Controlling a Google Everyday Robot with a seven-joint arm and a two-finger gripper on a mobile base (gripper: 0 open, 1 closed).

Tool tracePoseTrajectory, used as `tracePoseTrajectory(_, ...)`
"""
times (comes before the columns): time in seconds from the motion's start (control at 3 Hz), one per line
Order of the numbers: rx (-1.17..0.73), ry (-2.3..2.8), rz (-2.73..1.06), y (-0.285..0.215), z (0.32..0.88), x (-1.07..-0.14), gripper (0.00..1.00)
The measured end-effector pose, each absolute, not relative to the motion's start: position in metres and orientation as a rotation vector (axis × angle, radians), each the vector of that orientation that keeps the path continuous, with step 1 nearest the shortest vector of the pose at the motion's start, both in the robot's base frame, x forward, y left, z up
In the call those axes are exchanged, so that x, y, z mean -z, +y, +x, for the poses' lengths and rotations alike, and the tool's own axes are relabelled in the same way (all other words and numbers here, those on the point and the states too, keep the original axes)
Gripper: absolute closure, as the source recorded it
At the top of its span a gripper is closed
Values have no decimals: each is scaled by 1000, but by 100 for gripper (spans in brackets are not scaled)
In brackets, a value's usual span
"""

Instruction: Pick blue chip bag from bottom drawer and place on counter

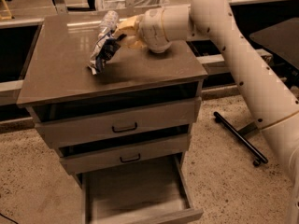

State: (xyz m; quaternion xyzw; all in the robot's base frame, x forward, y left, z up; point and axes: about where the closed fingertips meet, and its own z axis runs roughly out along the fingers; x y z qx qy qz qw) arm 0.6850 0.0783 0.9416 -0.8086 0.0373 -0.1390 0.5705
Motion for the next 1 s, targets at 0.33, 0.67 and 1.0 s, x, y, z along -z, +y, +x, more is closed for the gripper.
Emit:
tracePoseTrajectory(0.33,354,102,-1874,80,692,-947,28)
tracePoseTrajectory(0.67,354,102,-1874,80,692,-947,5)
tracePoseTrajectory(1.0,354,102,-1874,80,692,-947,0)
